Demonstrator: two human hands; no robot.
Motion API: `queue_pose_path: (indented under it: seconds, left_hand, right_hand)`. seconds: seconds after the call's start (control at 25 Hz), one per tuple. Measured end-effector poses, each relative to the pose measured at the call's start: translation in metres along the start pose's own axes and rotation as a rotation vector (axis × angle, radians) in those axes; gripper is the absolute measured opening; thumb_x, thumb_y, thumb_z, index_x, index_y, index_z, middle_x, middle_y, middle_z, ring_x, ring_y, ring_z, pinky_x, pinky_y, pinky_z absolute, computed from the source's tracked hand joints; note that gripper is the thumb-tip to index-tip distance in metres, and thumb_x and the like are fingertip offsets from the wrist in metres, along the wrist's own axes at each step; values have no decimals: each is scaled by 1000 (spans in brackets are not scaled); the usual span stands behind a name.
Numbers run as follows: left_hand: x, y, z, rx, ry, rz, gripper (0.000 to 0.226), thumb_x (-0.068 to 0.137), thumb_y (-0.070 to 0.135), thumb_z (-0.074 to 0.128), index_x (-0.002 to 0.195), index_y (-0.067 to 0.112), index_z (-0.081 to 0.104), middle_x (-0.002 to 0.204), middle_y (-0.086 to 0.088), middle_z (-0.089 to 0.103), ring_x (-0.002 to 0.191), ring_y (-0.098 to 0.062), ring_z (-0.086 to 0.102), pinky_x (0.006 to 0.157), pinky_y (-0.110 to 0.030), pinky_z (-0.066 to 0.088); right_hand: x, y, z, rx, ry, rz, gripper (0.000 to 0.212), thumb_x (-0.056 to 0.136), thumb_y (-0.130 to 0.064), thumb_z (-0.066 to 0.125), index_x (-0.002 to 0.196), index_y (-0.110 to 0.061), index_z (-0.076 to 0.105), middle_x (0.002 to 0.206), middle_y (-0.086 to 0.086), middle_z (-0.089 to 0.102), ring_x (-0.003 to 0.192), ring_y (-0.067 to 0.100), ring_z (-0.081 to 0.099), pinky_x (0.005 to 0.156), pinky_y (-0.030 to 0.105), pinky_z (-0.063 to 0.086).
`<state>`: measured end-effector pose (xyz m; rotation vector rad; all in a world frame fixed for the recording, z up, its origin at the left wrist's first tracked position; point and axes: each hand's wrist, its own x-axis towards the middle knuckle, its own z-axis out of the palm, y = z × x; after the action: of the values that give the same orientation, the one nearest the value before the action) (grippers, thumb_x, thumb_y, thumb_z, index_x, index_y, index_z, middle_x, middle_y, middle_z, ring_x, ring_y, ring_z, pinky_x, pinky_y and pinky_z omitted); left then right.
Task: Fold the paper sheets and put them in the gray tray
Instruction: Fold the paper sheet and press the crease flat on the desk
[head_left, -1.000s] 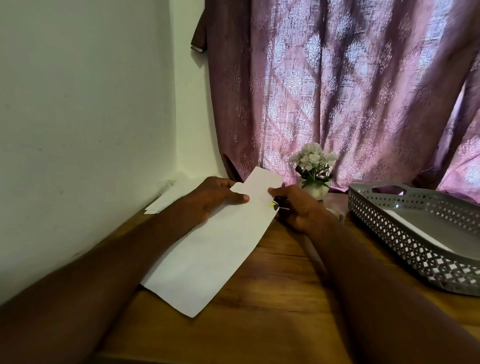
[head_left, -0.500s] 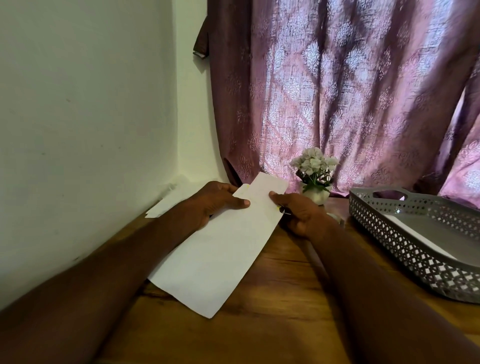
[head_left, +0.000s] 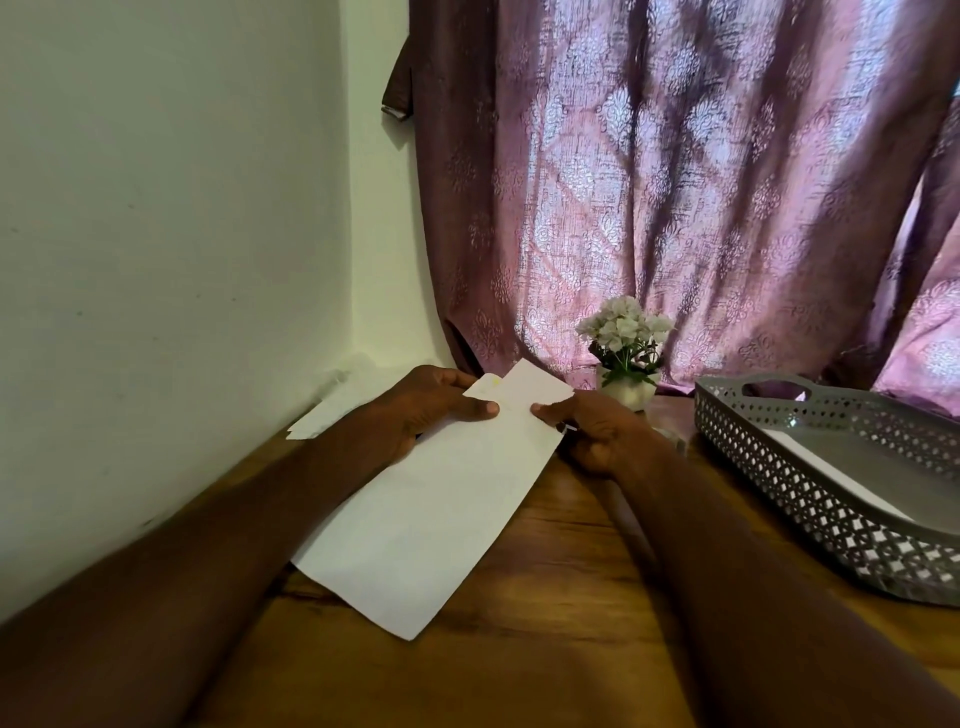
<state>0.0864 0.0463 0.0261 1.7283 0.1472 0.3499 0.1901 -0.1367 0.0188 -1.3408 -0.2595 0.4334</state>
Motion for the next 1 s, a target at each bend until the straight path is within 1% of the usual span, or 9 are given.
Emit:
queue_pose_path:
  seconds: [0.16, 0.28, 0.36, 0.44, 0.6, 0.76, 0.84, 0.92, 1.0]
  left_hand:
    - [0, 0, 0, -15, -15, -24, 25, 78, 7, 88, 99, 13, 76, 88, -6, 81, 72, -17, 78, 58, -25, 60]
    - [0, 0, -1, -15, -28, -32, 24, 78, 9, 88, 98, 13, 76, 92, -8, 81, 75, -19, 79, 60, -26, 61]
    - [0, 0, -2, -13, -38, -43, 22, 78, 10, 88, 97, 14, 77, 93, -8, 81, 76, -18, 79, 60, -25, 61]
    - [0, -1, 0, -17, -42, -44, 20, 79, 9, 87, 96, 13, 77, 93, -8, 81, 74, -16, 79, 58, -24, 60]
    - [-1, 2, 1, -4, -32, -45, 19, 80, 10, 87, 95, 14, 76, 80, -2, 81, 66, -13, 77, 53, -21, 57]
    - [0, 3, 2, 3, -22, -47, 21, 80, 11, 87, 97, 14, 75, 81, -1, 81, 67, -13, 77, 57, -22, 59]
    - [0, 2, 2, -14, -28, -48, 23, 80, 10, 87, 100, 11, 76, 85, -4, 81, 70, -15, 78, 60, -24, 60]
    - [0, 2, 2, -24, -39, -44, 23, 80, 9, 86, 101, 10, 76, 87, -6, 81, 72, -16, 78, 60, -25, 61]
    - [0, 2, 2, -4, -32, -41, 22, 80, 11, 87, 100, 12, 76, 84, -3, 81, 70, -14, 78, 58, -23, 60]
  right_hand:
    - [-3, 0, 0, 45, -2, 9, 41, 91, 1, 70, 131, 5, 61, 125, 23, 67, 112, 35, 66, 92, 50, 57]
    - [-2, 1, 2, 13, 19, 10, 42, 89, 4, 72, 128, 8, 61, 128, 27, 66, 119, 42, 65, 103, 57, 51]
    - [-2, 1, 3, -34, 15, 24, 42, 87, 8, 71, 127, 11, 61, 129, 30, 65, 121, 44, 63, 107, 58, 48]
    - [-3, 0, 2, -36, 16, 37, 42, 86, 11, 70, 127, 11, 61, 128, 29, 66, 120, 44, 64, 106, 56, 50]
    - [-3, -1, 4, 40, 30, 26, 44, 89, 3, 71, 131, 8, 59, 129, 28, 65, 119, 42, 65, 103, 56, 52]
    - [-2, -1, 4, -21, 37, 49, 42, 88, 11, 67, 129, 14, 59, 129, 31, 64, 118, 44, 63, 108, 57, 48]
    - [-4, -2, 4, 6, 30, 47, 40, 91, 9, 63, 130, 14, 59, 122, 28, 66, 108, 40, 65, 106, 54, 50]
    - [-4, -3, 4, 53, 22, 31, 37, 94, 4, 62, 130, 11, 59, 118, 26, 65, 94, 36, 66, 95, 49, 54]
    - [-3, -2, 4, 19, 41, 23, 40, 92, 4, 65, 131, 11, 59, 123, 28, 64, 100, 36, 64, 94, 50, 54]
